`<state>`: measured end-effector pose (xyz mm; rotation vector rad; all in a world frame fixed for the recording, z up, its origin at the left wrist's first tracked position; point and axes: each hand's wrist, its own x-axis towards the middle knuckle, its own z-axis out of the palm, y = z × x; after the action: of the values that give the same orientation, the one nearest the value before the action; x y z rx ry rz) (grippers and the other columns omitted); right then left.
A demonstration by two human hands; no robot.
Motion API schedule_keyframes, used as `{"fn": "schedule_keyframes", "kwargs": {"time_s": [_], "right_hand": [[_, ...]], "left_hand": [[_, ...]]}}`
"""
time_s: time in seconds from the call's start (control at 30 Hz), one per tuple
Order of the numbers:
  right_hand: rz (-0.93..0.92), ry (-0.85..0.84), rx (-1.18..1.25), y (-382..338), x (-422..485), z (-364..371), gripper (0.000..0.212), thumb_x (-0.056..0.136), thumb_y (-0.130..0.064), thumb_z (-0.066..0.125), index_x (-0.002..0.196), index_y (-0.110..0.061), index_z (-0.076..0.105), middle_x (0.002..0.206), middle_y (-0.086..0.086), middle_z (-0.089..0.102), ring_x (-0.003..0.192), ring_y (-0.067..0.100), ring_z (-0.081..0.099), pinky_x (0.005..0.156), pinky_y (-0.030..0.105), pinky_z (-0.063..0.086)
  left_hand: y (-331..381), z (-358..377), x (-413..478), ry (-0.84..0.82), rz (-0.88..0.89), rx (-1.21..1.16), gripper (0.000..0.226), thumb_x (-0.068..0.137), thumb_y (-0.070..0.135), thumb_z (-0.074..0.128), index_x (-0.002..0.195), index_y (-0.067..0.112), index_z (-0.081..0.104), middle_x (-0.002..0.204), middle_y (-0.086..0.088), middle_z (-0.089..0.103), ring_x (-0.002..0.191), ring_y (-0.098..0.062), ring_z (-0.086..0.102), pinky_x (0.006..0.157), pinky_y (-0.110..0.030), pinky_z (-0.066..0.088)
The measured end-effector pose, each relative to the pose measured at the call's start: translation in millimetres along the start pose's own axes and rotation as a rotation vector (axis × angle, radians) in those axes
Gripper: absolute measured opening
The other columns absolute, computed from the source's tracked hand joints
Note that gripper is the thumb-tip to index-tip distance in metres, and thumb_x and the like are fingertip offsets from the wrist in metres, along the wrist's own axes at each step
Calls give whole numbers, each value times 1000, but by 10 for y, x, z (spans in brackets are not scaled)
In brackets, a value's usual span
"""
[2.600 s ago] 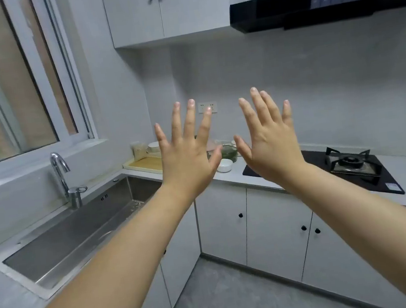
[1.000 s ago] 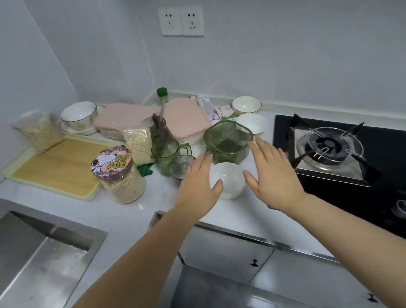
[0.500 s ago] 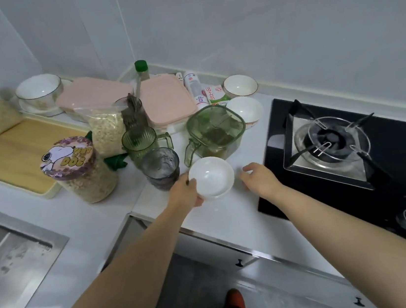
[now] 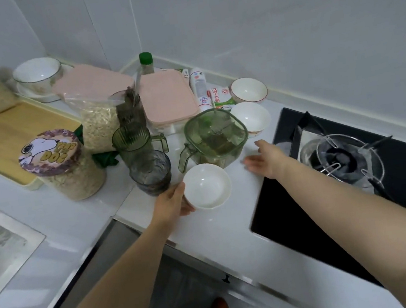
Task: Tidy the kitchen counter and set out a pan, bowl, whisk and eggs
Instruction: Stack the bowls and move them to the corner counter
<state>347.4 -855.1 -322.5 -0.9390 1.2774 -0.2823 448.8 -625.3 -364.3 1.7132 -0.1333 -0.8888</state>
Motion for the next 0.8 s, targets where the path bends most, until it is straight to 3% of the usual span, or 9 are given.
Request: {"fn": "schedule_keyframes", "kwargs": {"time_s": [0.17,0.27,0.33,0.4,0.5,0.57,0.67,0.77,0.8], "right_hand": [[-52,35,-38,-269,240,44,26,98,-33,42,86,-11,50,77,14,57,66,25,60,62,35,49],[-36,72,-76,-339,387,68,33,100,-35,38,82,-10,49,75,12,60,64,23,60,63,35,50],[-32,117,-102,-378,474,54,29,100,-30,38,91,-5,49,73,11,61,57,21,60,61,34,50],[-20,142,-147,-433,540,56,26,100,-22,35,114,-3,47,70,11,60,53,20,59,55,33,50],[-46,178,-197,-490,595,67,40,96,-7,30,136,1,33,68,15,56,48,20,57,48,33,53],[-48,212,-120,-506,592,89,43,97,-2,30,139,1,31,81,21,60,53,25,57,62,38,58],[-3,301,-10,-499,551,97,42,96,1,36,137,-3,38,103,25,60,61,34,60,58,49,58],[-70,317,19,-501,508,31,46,88,6,46,134,0,43,124,21,57,94,36,63,78,46,56],[-129,310,-10,-502,477,12,46,88,5,46,134,0,43,127,21,56,98,35,63,79,44,56]], "left_hand": [[16,-21,2,13,-34,-52,19,93,22,58,109,13,64,66,-13,68,52,-16,67,53,-23,57],[27,-39,-2,19,-42,-81,20,92,20,60,108,10,67,68,-15,69,54,-17,67,53,-23,56],[21,-25,-13,30,-36,-86,17,92,19,60,105,10,67,71,-17,68,54,-18,66,51,-22,55],[-2,-16,-7,47,-22,-80,18,93,20,59,104,8,68,71,-20,68,56,-22,66,52,-24,56],[-32,-15,19,58,-16,-60,17,93,22,58,99,11,69,66,-18,68,54,-21,66,54,-26,57],[-25,-18,32,57,-16,-62,13,93,22,58,95,14,68,64,-16,68,53,-21,66,55,-28,58],[-2,-21,26,45,-14,-63,10,93,21,58,95,16,66,65,-14,68,52,-19,66,55,-28,58],[-12,-19,31,60,0,-51,11,93,20,59,97,13,67,66,-13,68,51,-18,67,53,-26,58],[-20,-18,37,66,6,-42,14,93,21,58,99,12,67,67,-14,68,52,-19,67,55,-27,58]]}}
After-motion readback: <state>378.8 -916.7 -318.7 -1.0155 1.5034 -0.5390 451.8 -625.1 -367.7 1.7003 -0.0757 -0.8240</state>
